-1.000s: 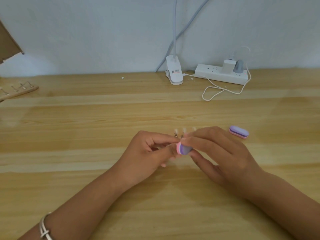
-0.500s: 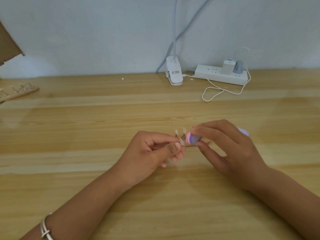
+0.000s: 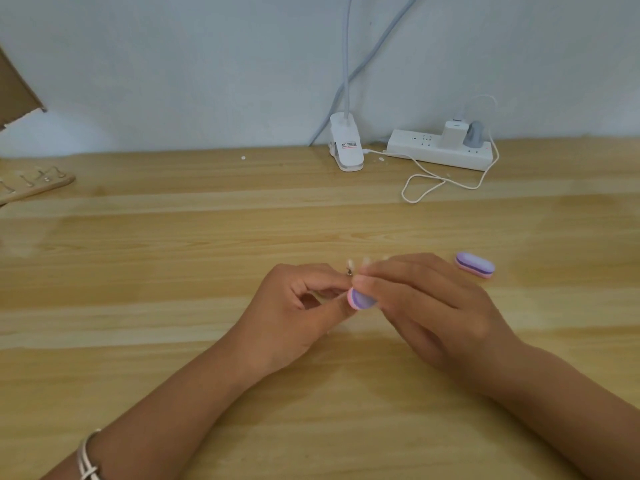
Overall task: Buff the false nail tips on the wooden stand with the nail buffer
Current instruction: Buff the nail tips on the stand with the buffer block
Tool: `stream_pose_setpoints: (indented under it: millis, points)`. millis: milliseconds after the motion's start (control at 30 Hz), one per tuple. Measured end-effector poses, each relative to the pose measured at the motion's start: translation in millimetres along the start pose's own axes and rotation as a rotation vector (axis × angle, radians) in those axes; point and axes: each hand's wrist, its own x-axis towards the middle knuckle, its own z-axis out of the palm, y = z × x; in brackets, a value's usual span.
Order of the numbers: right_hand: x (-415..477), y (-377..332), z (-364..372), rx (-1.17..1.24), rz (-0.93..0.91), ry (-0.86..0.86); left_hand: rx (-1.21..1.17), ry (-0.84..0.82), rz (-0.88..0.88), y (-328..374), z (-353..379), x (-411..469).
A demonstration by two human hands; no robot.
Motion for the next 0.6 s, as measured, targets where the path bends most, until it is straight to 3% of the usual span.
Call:
stream_pose_setpoints:
  millis: [167, 600]
  points:
    - [0.1, 8.6, -5.6, 0.003, 0.063, -0.006, 0.093, 0.021, 0.041, -2.2, 1.3, -0.5]
    - [1.8, 1.5, 0.2, -0.009, 0.011, -0.052, 0.205, 0.056, 0.083, -1.9, -0.5, -0.8]
